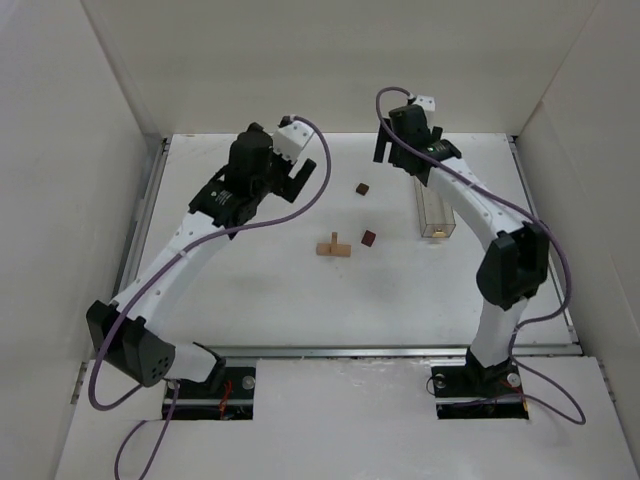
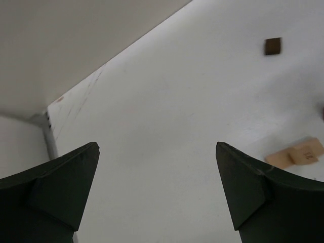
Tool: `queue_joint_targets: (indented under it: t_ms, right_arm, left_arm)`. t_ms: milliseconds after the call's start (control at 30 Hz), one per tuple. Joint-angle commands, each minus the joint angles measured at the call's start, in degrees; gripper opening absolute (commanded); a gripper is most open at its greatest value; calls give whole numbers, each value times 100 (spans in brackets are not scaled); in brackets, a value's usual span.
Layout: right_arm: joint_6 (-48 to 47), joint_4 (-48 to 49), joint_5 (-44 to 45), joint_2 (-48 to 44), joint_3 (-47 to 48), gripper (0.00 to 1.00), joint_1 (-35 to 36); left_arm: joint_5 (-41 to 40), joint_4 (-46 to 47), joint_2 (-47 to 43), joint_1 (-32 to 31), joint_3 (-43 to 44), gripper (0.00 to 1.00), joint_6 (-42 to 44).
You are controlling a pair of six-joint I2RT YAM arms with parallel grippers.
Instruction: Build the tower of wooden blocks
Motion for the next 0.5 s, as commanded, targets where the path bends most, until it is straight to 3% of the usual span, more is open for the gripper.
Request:
queue_joint_targets:
  t_ms: [0,67,167,333,467]
  right_arm:
    - [890,-991,495,802,1316,100,62]
    - [1207,-1421,196,1209,2079,100,62]
    - [1330,-1372,55,1693,2453,100,115]
    - [1594,-809,546,1860,2305,100,176]
    - [1525,-72,-66,1748,1884,100,176]
  left_arm:
    - [-1835,599,-317,105,-548,100,-815]
    - [-2178,731,-519,106,-916,100,-867]
    - [-2644,915,-703,106,-1294,100,-1052]
    - [-3295,1224,-933,106,-1796,100,-1272]
    - [-3427,1364,-1152,159,-2113,100,-1272]
